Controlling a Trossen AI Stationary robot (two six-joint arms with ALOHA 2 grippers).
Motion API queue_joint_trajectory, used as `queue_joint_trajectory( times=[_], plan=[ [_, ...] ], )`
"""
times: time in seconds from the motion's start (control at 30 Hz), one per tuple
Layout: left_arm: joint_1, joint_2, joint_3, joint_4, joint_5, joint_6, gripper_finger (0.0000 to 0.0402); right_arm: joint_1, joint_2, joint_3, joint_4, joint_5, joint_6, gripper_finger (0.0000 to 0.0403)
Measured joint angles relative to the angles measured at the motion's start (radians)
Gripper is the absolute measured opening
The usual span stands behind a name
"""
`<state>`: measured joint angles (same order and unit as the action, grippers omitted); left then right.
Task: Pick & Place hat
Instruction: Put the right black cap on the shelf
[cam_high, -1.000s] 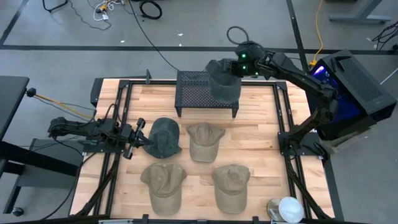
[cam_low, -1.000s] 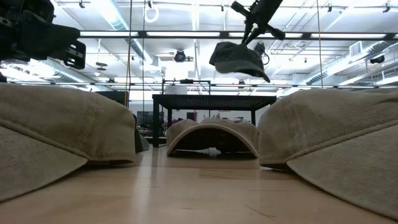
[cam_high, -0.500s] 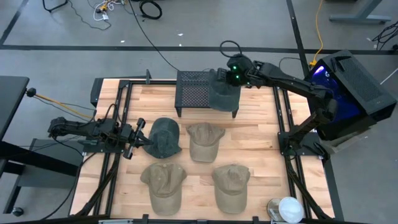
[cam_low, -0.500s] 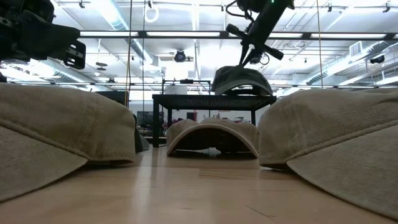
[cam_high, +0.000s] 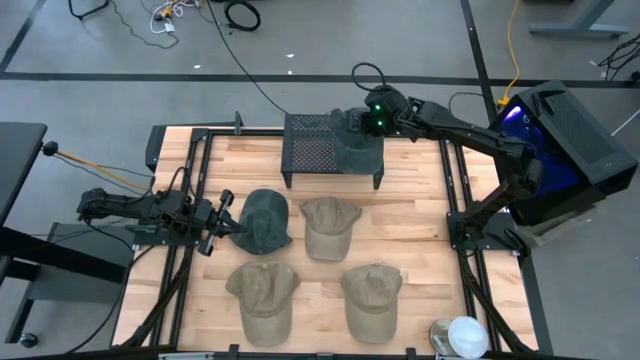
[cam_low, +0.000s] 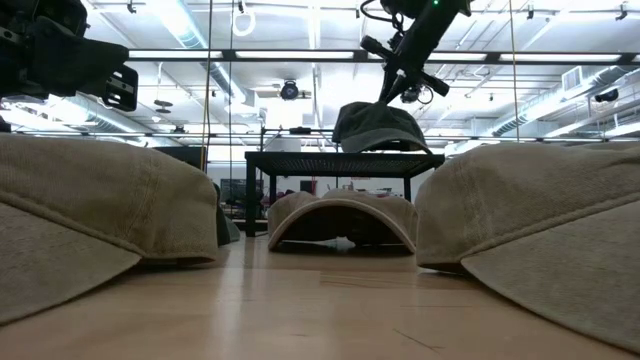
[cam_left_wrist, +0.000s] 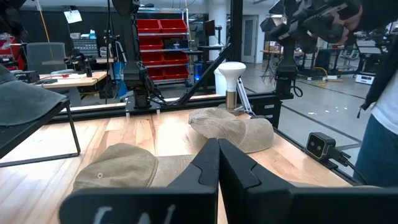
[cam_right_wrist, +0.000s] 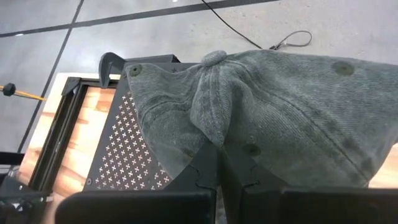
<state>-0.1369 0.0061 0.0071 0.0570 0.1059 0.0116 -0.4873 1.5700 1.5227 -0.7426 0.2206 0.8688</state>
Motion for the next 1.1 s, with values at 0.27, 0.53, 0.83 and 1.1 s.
queue_joint_trajectory(
  times=[0.27, 0.53, 0.83, 1.1],
  plan=[
    [0.0, 0.0, 0.0, 0.0, 0.0, 0.0, 0.0003, -0.016, 0.0, 0.0, 0.032, 0.008, -0.017, 0.0004],
    [0.0, 0.0, 0.0, 0.0, 0.0, 0.0, 0.0003, -0.016, 0.0, 0.0, 0.067, -0.003, -0.015, 0.0004],
    [0.0, 0.0, 0.0, 0.0, 0.0, 0.0, 0.0003, -0.015, 0.0, 0.0, 0.045, 0.0, 0.014, 0.0004],
    [0.0, 0.0, 0.0, 0.0, 0.0, 0.0, 0.0003, -0.015, 0.0, 0.0, 0.045, 0.007, 0.026, 0.0003]
  ],
)
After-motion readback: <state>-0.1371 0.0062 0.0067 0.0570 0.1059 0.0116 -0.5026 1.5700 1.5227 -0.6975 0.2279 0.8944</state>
